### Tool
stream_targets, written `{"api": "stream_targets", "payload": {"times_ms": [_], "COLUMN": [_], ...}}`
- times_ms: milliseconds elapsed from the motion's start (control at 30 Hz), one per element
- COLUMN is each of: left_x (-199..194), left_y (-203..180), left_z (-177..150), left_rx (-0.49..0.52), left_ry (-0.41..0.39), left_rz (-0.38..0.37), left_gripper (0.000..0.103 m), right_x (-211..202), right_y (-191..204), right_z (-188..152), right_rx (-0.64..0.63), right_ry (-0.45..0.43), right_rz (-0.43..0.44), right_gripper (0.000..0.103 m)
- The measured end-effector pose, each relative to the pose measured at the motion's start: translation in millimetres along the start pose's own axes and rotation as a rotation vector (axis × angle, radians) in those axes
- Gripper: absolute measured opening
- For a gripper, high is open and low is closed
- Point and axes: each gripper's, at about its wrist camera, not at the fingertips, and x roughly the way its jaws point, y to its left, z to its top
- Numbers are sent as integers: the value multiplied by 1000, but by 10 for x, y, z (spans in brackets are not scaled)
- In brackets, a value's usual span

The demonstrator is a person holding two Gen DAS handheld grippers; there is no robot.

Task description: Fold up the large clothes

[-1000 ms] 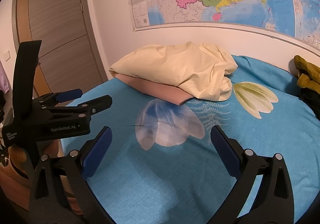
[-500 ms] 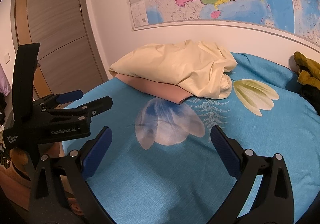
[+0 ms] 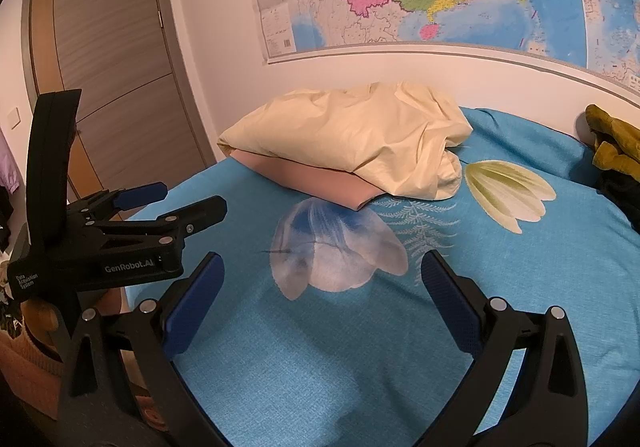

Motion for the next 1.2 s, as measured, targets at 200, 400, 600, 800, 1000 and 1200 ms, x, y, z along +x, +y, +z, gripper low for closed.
{"api": "stream_targets", "payload": {"times_ms": [200,400,600,800,1000,1200], "left_x": [4,9,20,40,44,47], "left_y": [-11,-30,-49,-56,-47,-45], "left_z": [-1,1,-3,-13,-20,-28], "left_rx": [3,3,7,7,5,7], "left_ry": [1,2,3,8,10,11], "left_rz": [-1,-4,-6,-7,-6,-9], "left_gripper": [96,96,96,96,96,96], "right_x": [-2,-2,-5,3,11,13], "right_y": [-6,-18,-30,-36,-40,-37], "right_z": [3,7,4,-2,-3,-2], "right_rx": [2,5,11,12,14,16], "right_ry": [-1,-1,0,3,2,3], "right_rz": [-1,0,0,-2,1,1], "right_gripper": [97,97,97,97,97,97]}}
